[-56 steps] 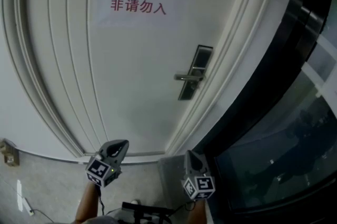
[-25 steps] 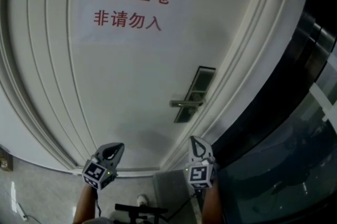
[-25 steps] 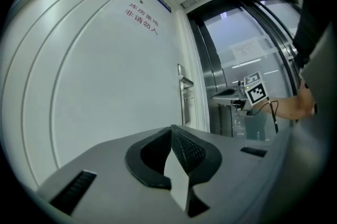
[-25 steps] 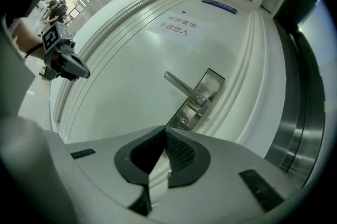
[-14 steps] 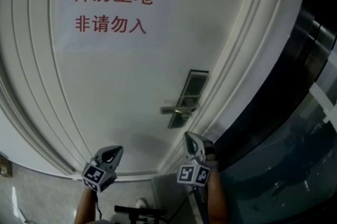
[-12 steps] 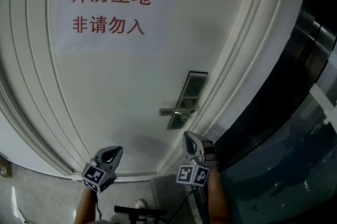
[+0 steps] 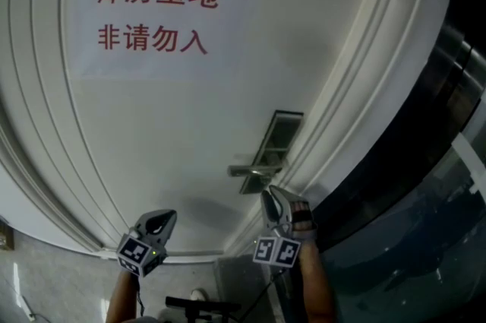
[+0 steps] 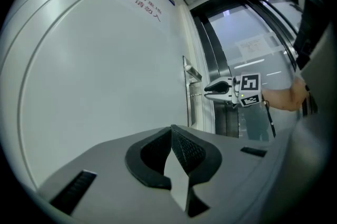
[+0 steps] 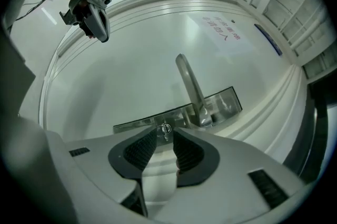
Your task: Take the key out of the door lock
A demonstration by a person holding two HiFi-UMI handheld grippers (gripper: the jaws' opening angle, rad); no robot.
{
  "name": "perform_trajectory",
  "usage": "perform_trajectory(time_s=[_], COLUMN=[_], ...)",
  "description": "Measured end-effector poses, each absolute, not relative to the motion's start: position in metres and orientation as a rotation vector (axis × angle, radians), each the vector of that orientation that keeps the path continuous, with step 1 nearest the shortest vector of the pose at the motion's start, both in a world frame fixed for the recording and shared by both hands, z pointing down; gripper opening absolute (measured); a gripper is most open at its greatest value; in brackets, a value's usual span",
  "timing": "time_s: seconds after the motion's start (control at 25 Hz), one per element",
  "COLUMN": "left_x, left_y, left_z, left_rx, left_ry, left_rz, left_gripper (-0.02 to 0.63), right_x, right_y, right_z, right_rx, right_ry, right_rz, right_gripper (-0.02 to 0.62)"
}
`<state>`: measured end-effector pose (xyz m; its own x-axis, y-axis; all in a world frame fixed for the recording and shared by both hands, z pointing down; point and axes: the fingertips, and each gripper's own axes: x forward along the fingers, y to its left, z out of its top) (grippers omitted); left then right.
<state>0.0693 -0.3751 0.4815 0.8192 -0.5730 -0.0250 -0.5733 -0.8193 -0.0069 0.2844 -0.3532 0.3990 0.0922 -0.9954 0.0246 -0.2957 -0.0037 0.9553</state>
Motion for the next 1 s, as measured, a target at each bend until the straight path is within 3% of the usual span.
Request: perform_trajectory(time_s=[0.12,1.0], left_x=[0.070,0.063], left_y=[-0.378,-0.393], left_z=[0.482,0.486], left_rx=[-2.974,-2.968], left_ry=[0.942,1.031], left_rz=[0.027,0.030], left_gripper=[0.008,0.008], right_x=[0.289,0.294], right_y=[-0.362,-0.391], right_z=[0.402,0.410], right_rx=[1.432,1.343], right_ry=[-1.333,-1.288], right_rz=[-0.975,-1.018], right_gripper=[0.127,0.126])
